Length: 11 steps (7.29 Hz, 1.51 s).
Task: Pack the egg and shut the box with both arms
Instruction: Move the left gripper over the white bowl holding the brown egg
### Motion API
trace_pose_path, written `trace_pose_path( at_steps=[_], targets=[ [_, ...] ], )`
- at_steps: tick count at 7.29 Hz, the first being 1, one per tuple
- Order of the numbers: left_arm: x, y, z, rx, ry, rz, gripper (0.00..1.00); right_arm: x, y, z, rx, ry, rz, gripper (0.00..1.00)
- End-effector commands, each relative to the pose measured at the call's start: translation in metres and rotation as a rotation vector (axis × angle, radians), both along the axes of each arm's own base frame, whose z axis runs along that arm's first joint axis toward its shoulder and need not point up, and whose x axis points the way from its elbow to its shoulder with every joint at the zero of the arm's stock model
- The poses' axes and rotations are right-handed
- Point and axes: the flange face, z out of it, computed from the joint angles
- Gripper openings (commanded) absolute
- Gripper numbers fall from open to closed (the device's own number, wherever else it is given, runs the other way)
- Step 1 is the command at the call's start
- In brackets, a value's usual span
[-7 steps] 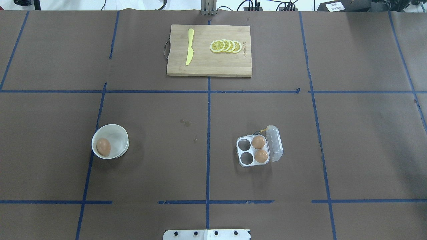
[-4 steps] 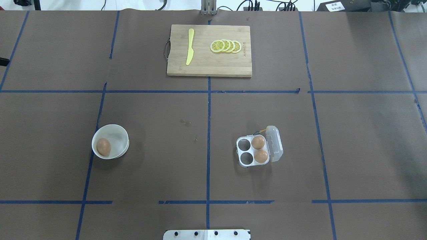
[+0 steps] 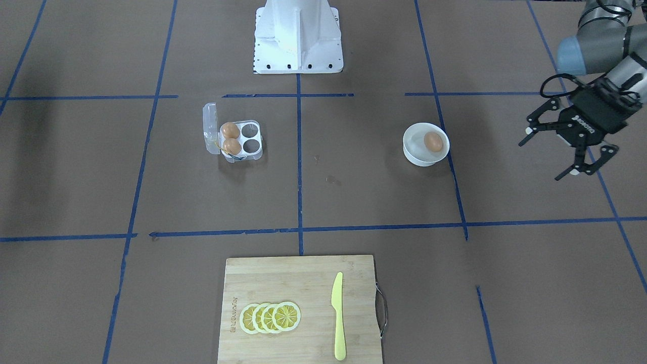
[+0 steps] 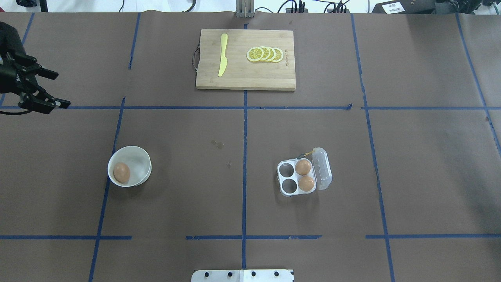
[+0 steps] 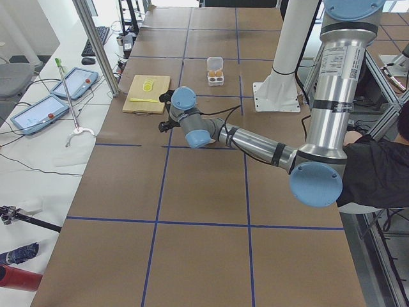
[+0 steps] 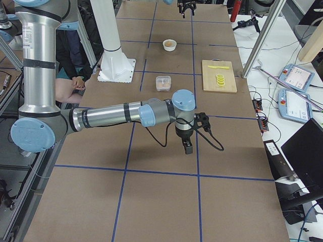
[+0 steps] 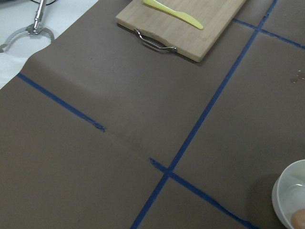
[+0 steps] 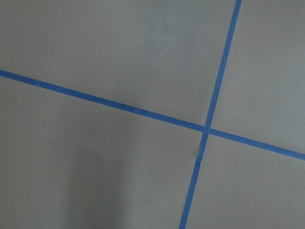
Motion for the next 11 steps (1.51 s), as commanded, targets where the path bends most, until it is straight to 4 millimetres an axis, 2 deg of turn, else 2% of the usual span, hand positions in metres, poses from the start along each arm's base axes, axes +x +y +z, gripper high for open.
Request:
trace_pose_path(
  at_steps=[1, 3, 5, 7, 9, 11],
  targets=[
    [0.066, 0.029, -0.025, 0.074, -0.004, 0.063, 1.00, 0.000, 0.000, 0.001, -0.003, 0.000, 0.001, 1.00],
    [0.111, 0.053, -0.023, 0.102, -0.039, 0.073, 0.99, 0.000, 0.001, 0.003, -0.007, 0.001, 0.001, 1.00],
    [0.140, 0.064, -0.003, 0.061, -0.100, 0.094, 0.98, 0.000, 0.001, 0.004, -0.009, 0.001, 0.001, 1.00],
    [0.144, 0.061, 0.010, 0.009, -0.141, 0.097, 0.82, 0.000, 0.002, 0.005, -0.012, 0.001, 0.001, 1.00],
    [0.148, 0.062, 0.015, -0.052, -0.151, 0.085, 0.87, 0.000, 0.002, 0.003, -0.007, 0.001, 0.001, 1.00],
    [0.159, 0.071, 0.016, -0.065, -0.150, 0.104, 0.82, 0.000, 0.002, 0.004, -0.009, 0.001, 0.001, 1.00]
  ],
)
